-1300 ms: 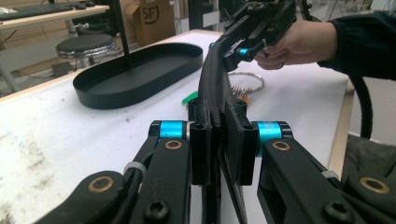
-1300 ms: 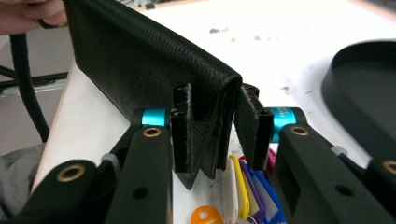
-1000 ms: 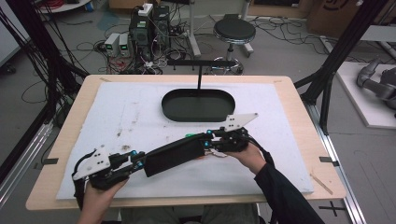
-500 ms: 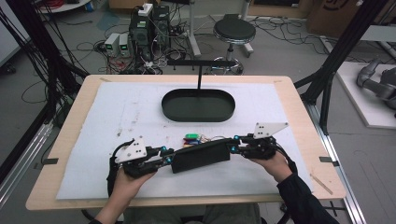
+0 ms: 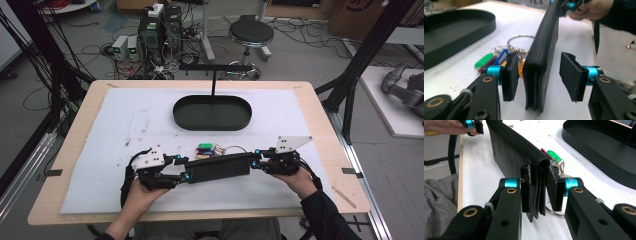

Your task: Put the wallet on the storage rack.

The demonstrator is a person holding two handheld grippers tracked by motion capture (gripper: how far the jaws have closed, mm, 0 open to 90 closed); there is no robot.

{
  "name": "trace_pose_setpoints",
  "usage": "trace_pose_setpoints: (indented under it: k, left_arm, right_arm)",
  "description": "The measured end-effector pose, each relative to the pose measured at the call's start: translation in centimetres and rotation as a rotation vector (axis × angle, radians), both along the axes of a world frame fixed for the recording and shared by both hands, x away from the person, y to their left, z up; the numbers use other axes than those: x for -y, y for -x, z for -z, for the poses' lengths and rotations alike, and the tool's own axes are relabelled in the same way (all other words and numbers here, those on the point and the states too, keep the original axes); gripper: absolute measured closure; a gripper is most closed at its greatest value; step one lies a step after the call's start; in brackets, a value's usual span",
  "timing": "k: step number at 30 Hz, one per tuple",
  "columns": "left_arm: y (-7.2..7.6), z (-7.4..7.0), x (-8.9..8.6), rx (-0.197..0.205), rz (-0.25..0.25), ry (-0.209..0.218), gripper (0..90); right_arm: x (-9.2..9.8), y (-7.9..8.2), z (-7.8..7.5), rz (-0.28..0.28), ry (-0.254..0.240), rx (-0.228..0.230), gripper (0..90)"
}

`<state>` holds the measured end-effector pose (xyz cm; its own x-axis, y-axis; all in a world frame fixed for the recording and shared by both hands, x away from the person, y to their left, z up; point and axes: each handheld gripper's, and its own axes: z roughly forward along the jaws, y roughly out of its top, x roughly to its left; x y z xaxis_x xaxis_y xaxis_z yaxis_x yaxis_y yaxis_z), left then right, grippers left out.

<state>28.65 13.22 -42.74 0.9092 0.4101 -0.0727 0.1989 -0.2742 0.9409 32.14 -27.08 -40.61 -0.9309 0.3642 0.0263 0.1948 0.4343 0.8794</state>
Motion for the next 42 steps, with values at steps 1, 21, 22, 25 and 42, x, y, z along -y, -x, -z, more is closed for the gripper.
trace_pose_setpoints:
  k: [1, 21, 22, 25, 42]
  left_arm:
    - [-0.1, 0.1, 0.1, -0.005, 0.003, -0.005, 48.5]
    - [-0.8, 0.3, 0.1, -0.001, 0.077, -0.013, 74.6]
    - [-0.8, 0.3, 0.1, -0.001, 0.077, -0.013, 74.7]
    - [-0.7, 0.0, -0.1, 0.005, 0.074, -0.009, 74.7]
    - [-0.9, -3.6, -1.6, 0.103, 0.011, 0.065, 74.9]
  right_arm:
    - [0.0, 0.0, 0.1, -0.004, 0.002, 0.004, 75.8]
    - [0.5, -0.5, 0.3, -0.031, -0.004, 0.010, 56.0]
    - [0.5, -0.5, 0.3, -0.022, -0.006, 0.011, 53.6]
    - [0.9, -0.7, 0.2, 0.010, -0.020, 0.016, 50.7]
    - [4.5, -2.4, 0.0, 0.417, -0.092, 0.043, 38.2]
